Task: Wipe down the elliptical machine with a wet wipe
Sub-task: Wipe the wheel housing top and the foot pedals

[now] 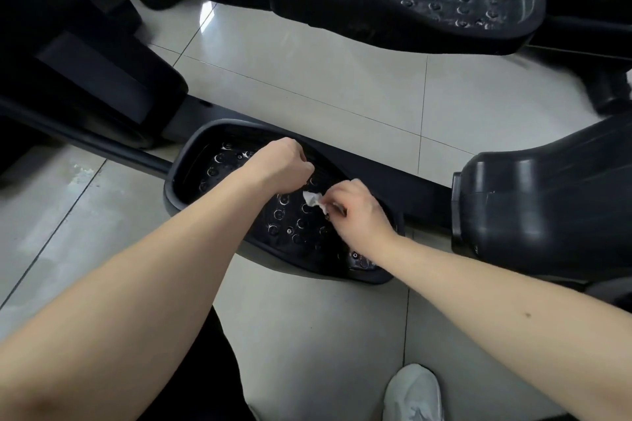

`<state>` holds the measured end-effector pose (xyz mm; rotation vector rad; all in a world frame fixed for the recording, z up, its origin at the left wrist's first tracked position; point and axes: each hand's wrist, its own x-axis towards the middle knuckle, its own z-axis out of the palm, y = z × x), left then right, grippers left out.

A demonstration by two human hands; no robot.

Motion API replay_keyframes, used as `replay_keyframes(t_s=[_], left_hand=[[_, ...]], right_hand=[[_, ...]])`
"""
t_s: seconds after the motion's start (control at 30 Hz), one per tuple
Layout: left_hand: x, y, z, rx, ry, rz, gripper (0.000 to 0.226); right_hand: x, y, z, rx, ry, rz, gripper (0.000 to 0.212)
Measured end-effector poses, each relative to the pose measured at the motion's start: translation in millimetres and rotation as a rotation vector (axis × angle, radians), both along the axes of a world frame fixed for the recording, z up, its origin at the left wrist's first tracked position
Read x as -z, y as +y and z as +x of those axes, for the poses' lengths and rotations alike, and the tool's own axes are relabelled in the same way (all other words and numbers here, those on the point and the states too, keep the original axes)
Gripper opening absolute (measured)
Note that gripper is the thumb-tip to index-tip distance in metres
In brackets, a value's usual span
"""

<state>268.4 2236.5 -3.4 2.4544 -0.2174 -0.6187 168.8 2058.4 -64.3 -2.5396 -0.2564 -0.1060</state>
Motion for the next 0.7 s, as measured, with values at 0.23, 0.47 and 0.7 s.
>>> replay_keyframes(t_s=[0.23, 0.47, 0.7], left_hand=[[-4, 13, 7, -0.067, -0.032, 0.031, 0.024], [-8, 26, 8, -0.123, -0.043, 0.018, 0.025], [-9, 37, 11, -0.161, -0.036, 0.02, 0.025]], right_hand=[[5, 19, -44, -0.209, 0.102, 0.023, 0.022], [6, 30, 38, 0.059, 0.007, 0.018, 0.016], [14, 47, -1, -0.344, -0.101, -0.04, 0.024]])
